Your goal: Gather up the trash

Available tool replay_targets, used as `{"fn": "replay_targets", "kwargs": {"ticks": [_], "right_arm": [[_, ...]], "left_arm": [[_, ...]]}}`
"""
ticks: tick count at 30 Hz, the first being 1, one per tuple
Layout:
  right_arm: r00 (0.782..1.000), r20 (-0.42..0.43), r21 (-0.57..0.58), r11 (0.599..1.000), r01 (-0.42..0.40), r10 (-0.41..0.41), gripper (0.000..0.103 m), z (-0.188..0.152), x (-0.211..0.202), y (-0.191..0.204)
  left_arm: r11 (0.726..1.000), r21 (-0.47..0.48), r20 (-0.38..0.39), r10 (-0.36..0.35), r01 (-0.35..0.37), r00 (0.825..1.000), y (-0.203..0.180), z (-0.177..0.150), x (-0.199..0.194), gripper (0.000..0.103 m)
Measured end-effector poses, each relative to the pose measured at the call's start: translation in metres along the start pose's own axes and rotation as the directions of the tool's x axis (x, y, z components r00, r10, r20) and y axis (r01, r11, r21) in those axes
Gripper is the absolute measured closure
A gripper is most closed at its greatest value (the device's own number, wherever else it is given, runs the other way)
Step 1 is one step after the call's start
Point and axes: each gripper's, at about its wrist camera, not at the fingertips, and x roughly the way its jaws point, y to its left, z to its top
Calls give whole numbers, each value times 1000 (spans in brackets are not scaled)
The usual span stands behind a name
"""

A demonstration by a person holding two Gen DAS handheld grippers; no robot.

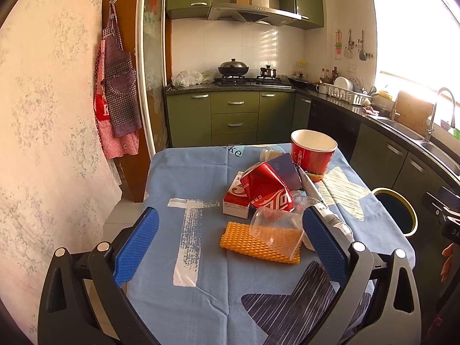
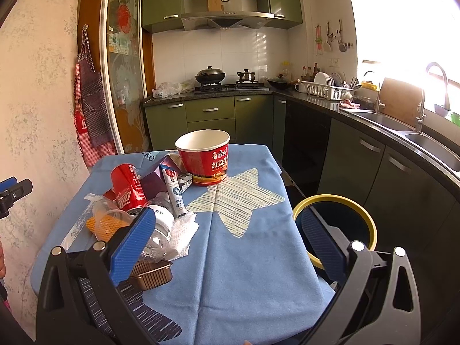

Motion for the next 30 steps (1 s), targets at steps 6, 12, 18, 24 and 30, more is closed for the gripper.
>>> {"fn": "replay_targets", "kwargs": {"ticks": [6, 12, 18, 24, 30], "right_arm": [[1000, -2, 1, 1000, 1, -1, 6, 1, 0, -1], [1000, -2, 2, 1000, 0, 0, 6, 2, 0, -1], [1000, -2, 3, 1000, 1, -1, 6, 1, 0, -1], [1000, -2, 3, 1000, 1, -1, 6, 2, -1, -1], [1000, -2, 4, 1000, 0, 0, 6, 1, 1, -2]], "left_arm": [[1000, 1, -2, -1, 1, 1000, -1, -1, 1, 5], [1000, 0, 0, -1, 1, 1000, 0, 0, 0, 5], [1000, 0, -6, -3, 3, 1000, 1, -1, 1, 4], [1000, 3, -6, -6, 6, 1000, 1, -3, 1, 4], [1000, 8, -9, -6, 6, 1000, 1, -3, 0, 5]]}}
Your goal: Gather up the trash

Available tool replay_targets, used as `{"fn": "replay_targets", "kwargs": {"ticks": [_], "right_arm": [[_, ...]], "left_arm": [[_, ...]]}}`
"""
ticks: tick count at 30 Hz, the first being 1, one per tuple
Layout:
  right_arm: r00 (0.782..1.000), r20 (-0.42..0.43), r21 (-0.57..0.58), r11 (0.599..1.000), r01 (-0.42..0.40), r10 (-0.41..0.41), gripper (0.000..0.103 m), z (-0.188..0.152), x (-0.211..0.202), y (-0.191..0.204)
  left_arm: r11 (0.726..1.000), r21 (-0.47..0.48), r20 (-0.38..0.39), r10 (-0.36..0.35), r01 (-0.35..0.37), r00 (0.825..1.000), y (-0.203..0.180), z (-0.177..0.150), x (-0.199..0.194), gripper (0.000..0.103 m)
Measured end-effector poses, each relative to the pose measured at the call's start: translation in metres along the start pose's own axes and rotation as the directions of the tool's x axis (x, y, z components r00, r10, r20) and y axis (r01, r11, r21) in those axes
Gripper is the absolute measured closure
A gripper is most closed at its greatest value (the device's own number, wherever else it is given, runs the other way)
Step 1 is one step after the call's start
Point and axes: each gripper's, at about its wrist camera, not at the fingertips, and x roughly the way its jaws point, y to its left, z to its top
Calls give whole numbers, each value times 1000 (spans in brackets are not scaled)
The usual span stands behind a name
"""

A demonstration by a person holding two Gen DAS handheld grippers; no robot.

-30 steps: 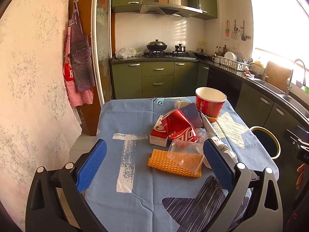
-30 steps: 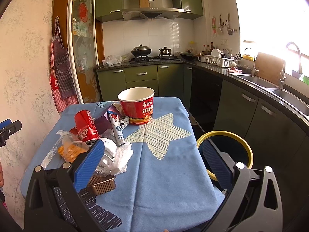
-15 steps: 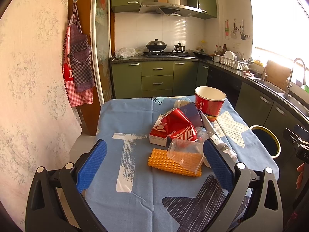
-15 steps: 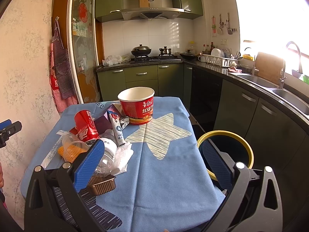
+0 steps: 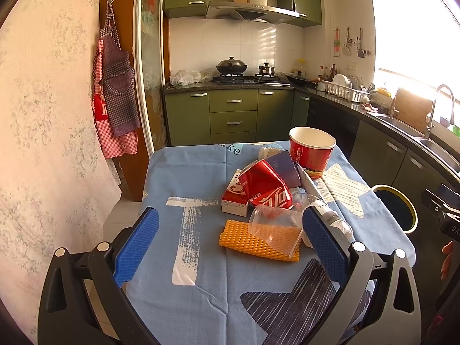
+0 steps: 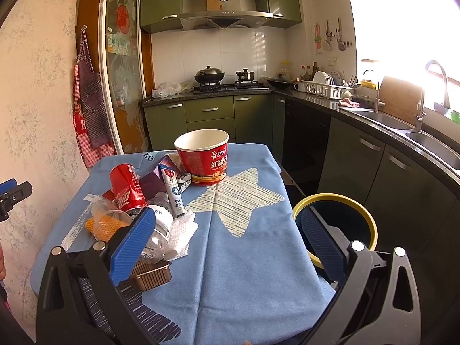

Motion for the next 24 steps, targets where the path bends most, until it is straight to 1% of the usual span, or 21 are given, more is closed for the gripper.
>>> {"fn": "replay_targets", "kwargs": {"ticks": [24], "right_arm": [[1000, -1, 1, 1000, 0, 0, 6, 1, 0, -1]], "left_arm": [[1000, 3, -1, 0, 0, 1000, -2, 1, 0, 5]]}}
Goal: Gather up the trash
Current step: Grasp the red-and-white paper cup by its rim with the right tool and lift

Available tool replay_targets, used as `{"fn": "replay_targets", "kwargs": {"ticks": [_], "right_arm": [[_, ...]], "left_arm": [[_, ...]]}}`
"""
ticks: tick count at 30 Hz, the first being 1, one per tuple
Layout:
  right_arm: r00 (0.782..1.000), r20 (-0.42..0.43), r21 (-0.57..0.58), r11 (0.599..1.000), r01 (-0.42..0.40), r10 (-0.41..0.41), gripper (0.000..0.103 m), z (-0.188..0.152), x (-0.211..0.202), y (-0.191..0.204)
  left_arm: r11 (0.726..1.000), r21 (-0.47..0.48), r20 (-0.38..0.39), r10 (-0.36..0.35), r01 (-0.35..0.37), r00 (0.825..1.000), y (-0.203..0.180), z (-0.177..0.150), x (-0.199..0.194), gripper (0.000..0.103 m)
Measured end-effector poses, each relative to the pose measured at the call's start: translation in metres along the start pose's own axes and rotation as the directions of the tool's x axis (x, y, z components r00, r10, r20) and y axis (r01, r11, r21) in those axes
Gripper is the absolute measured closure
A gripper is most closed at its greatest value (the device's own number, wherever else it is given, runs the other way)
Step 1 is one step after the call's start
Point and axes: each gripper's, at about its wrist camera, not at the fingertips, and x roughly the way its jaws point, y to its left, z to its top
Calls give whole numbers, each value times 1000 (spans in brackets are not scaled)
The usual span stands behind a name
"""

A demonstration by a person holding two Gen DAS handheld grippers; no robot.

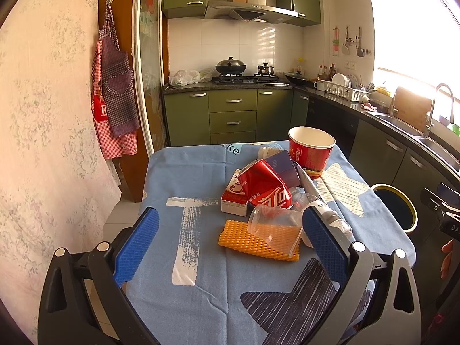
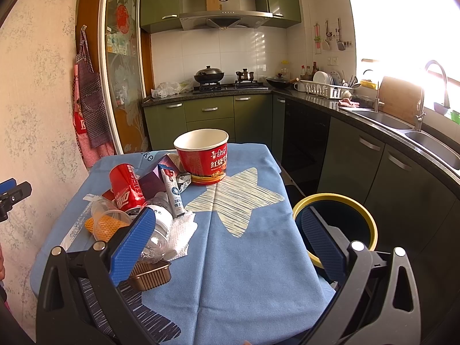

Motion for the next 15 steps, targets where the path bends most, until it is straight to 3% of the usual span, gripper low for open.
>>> {"fn": "replay_targets", "kwargs": {"ticks": [8, 15], "right_arm": [[1000, -14, -11, 1000, -17, 17, 6, 20, 18, -9], [980, -157, 29, 993, -115, 118, 6, 84, 98, -27]], "left_arm": [[1000, 22, 4, 0, 0, 1000, 2, 17, 17, 4], [1000, -8, -31, -6, 6, 1000, 16, 60, 83, 4]]}}
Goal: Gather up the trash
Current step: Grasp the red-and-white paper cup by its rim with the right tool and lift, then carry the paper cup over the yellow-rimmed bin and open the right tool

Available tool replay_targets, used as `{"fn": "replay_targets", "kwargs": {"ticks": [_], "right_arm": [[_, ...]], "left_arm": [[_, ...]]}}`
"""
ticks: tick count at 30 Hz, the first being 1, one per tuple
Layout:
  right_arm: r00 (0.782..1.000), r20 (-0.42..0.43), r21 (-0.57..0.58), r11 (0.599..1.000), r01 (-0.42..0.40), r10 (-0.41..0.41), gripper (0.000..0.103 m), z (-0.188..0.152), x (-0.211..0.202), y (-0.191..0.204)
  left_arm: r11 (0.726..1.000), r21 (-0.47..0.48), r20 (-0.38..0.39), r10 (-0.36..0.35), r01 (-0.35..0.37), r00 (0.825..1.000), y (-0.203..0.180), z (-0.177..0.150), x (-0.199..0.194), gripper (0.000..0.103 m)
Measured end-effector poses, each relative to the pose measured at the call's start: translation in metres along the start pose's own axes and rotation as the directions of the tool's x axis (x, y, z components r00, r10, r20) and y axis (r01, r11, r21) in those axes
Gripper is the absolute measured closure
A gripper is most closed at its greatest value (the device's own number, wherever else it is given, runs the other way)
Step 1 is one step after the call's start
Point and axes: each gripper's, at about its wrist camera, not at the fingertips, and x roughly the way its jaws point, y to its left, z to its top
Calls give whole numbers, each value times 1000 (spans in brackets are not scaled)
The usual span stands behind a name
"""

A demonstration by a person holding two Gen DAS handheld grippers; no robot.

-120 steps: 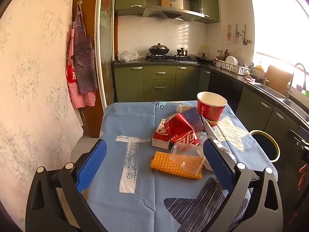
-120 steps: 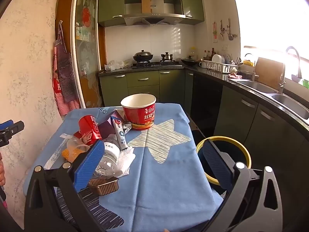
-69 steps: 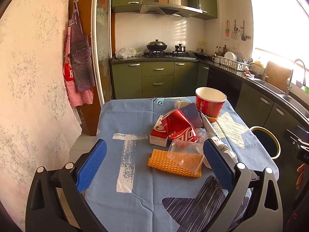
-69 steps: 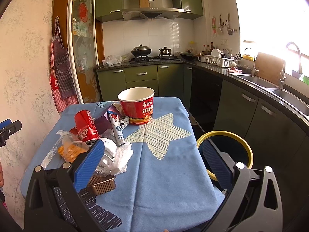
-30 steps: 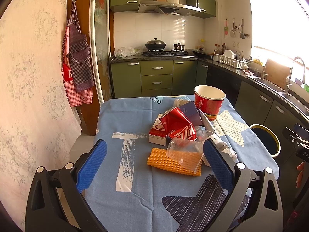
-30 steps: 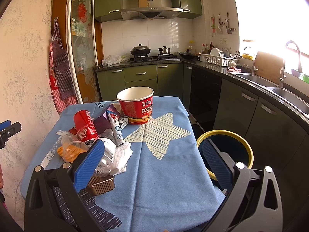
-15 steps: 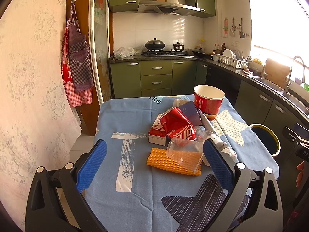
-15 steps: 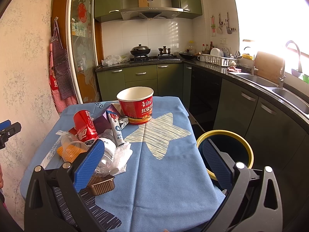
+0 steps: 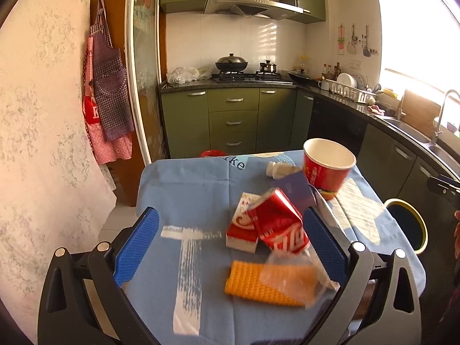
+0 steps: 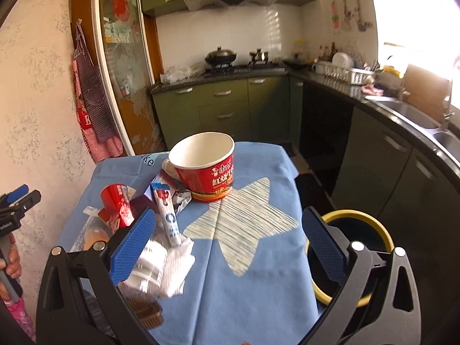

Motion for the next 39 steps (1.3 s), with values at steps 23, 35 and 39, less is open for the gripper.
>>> {"fn": "replay_targets", "kwargs": {"ticks": [23, 35, 39], "right_arm": [[777, -627, -40, 998, 43, -59, 64, 103, 280, 1], [771, -636, 7, 999, 45, -30, 100, 105, 272, -13], [819, -574, 78, 995, 55, 0, 100, 114, 214, -51]], "left_arm": [[998, -69, -150, -14, 4, 989, 23, 13, 166, 5], [998, -63, -159, -30, 20, 987, 21, 6, 161, 5], [998, -55, -152, -43, 35, 987, 18, 6, 157, 4]]}}
